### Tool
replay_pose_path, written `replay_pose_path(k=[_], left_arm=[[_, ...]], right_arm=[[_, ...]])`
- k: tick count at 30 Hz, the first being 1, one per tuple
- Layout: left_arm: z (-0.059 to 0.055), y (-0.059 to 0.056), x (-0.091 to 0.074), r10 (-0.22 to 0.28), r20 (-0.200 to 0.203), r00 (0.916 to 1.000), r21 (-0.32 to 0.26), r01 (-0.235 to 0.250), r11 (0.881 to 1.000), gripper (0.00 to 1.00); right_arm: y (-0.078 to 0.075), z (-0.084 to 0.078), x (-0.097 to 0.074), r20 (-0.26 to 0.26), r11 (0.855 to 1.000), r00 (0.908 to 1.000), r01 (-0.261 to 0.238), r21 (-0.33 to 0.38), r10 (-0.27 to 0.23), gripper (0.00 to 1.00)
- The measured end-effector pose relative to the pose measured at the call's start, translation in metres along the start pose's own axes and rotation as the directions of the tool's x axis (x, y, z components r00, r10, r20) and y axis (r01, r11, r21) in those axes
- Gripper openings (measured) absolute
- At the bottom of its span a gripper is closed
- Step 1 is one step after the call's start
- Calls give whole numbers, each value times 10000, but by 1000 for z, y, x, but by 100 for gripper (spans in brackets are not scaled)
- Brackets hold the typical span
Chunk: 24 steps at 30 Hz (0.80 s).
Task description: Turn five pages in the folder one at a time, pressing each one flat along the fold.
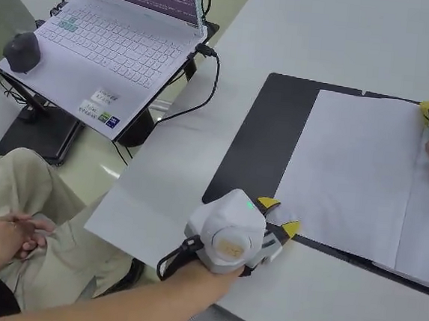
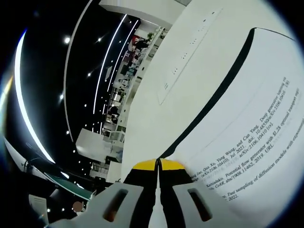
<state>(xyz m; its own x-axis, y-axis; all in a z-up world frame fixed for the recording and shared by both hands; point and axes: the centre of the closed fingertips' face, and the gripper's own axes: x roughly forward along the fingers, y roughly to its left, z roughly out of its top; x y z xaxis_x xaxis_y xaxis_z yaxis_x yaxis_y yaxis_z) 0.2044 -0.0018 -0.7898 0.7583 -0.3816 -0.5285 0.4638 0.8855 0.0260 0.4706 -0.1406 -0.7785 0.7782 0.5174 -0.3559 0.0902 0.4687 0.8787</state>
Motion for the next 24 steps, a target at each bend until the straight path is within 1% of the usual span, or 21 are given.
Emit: replay_pose_path(k=[4, 6, 8, 11, 16, 18, 21, 24], left_arm=[[0, 0, 0, 0, 2, 10000, -16, 0, 10000, 23], [1, 0, 0, 10, 0, 10000, -54, -10, 10000, 23], [1, -1, 0, 11, -4, 10000, -70, -11, 10000, 23], [2, -1, 0, -1, -26, 10000, -34, 0, 10000, 23], [2, -2, 0, -28, -65, 10000, -19, 28, 10000, 23], [2, -2, 0, -34, -107, 9999, -8, 34, 10000, 23], [2, -2, 0, -50, -149, 9999, 13, 50, 10000, 23], [2, -3, 0, -50, -169, 9998, -4, 50, 10000, 23]], right_arm=[[1, 0, -1, 20, 10000, 10000, -9, 27, 9, 0], [0, -1, -1, -121, 10000, 9999, -40, 5, 40, 0], [0, -7, -6, -439, 9999, 9989, -150, 2, 150, 0], [1, -16, -16, -737, 9997, 9969, -257, 35, 259, 0], [2, -28, -31, -1015, 9991, 9942, -342, 231, 364, 0], [2, -32, -35, -1177, 9991, 9922, -380, 191, 400, 0], [0, -35, -40, -1282, 9990, 9909, -379, 250, 408, 0], [-1, -41, -48, -1460, 9992, 9885, -404, -35, 395, 0]])
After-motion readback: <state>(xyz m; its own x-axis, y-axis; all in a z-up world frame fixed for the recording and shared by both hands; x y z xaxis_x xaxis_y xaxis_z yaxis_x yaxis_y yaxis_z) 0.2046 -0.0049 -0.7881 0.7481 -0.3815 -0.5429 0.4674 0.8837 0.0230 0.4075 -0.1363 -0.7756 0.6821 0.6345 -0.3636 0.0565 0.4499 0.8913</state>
